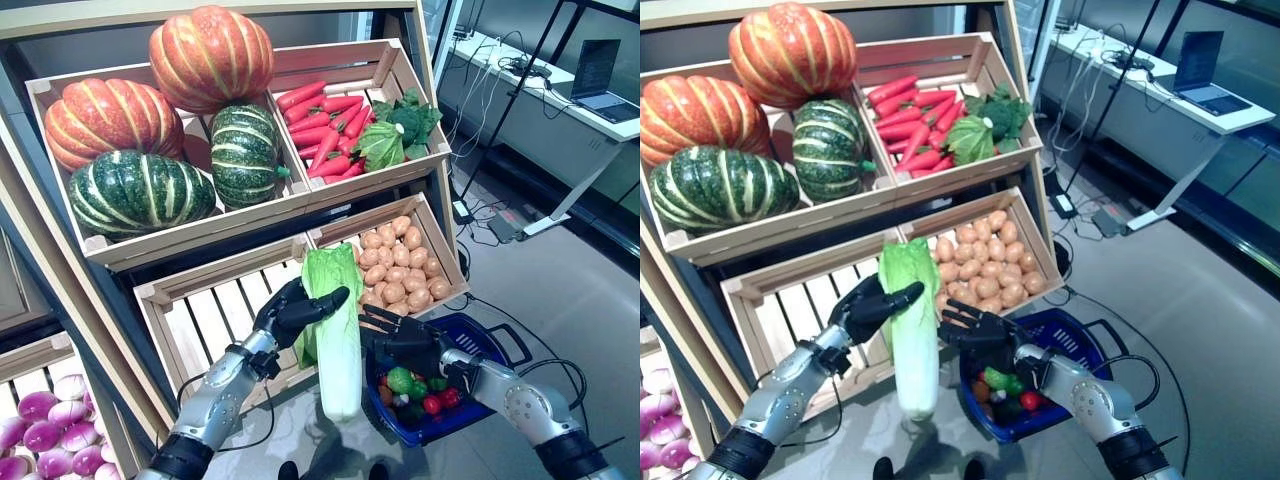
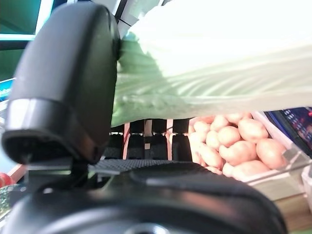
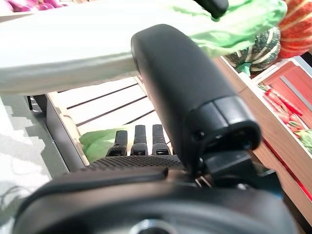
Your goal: Put vegetables into the basket
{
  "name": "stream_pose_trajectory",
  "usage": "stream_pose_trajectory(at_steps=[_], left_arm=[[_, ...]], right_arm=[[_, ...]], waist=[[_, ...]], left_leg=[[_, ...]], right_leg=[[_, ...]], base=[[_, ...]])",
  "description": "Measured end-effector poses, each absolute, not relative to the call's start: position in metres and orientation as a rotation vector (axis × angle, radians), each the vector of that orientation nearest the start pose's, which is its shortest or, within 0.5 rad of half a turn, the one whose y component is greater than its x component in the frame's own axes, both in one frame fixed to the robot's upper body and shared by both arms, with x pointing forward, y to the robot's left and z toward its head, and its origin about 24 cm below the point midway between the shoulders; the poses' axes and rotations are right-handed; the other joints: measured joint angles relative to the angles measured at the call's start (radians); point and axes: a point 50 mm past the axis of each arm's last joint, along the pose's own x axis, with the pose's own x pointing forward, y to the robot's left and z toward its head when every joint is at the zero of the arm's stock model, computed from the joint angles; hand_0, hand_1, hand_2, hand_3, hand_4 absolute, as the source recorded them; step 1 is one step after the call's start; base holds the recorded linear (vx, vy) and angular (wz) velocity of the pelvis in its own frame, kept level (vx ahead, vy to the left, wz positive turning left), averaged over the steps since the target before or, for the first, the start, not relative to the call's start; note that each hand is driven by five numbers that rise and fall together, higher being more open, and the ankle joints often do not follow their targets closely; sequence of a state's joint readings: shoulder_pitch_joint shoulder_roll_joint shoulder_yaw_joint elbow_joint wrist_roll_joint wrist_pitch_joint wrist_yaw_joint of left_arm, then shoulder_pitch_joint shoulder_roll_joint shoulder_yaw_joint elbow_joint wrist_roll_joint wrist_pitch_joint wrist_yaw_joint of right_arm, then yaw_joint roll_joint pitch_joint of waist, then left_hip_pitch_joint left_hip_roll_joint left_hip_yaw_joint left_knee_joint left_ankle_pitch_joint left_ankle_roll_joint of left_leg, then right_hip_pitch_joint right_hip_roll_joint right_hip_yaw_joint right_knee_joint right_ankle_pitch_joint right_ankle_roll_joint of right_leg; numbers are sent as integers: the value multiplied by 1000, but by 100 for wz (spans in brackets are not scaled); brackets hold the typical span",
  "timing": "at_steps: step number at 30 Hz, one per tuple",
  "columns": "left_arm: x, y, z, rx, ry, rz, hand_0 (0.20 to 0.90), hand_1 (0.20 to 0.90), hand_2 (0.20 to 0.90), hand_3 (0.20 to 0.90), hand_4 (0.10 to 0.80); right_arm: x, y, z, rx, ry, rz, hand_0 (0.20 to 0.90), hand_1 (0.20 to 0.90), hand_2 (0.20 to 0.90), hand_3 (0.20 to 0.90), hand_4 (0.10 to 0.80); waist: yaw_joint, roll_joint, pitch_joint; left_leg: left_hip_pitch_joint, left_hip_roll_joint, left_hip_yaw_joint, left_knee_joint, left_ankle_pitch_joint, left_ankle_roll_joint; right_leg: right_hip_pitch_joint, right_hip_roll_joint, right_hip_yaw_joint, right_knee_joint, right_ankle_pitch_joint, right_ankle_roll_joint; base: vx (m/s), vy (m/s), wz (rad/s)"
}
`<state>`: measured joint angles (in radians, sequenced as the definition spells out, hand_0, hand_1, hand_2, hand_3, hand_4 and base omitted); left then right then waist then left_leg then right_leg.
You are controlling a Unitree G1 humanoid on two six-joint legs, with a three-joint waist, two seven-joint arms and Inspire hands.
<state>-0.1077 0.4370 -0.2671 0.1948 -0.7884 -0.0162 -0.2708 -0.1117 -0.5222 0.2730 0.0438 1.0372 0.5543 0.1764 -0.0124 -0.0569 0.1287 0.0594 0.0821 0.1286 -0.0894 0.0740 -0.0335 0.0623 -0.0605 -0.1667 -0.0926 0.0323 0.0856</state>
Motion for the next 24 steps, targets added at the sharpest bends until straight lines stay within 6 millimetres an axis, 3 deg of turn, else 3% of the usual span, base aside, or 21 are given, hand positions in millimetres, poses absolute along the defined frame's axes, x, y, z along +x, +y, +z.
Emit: stream_pose_trajectory(at_steps=[14,24], left_arm=[[263,177,26,-310,165,-405,300,300,300,300,400],[259,177,23,-315,175,-418,300,300,300,300,400]], right_arm=[[237,-144,17,483,702,672,900,900,900,900,800],[231,-145,16,482,751,755,900,900,900,900,800]], waist=[[2,4,2],[1,3,2]], left_leg=[[1,0,-1,0,0,0],[3,-1,-1,0,0,0]], right_leg=[[2,0,-1,0,0,0],[4,0,-1,0,0,0]], base=[[0,0,0],[0,0,0]])
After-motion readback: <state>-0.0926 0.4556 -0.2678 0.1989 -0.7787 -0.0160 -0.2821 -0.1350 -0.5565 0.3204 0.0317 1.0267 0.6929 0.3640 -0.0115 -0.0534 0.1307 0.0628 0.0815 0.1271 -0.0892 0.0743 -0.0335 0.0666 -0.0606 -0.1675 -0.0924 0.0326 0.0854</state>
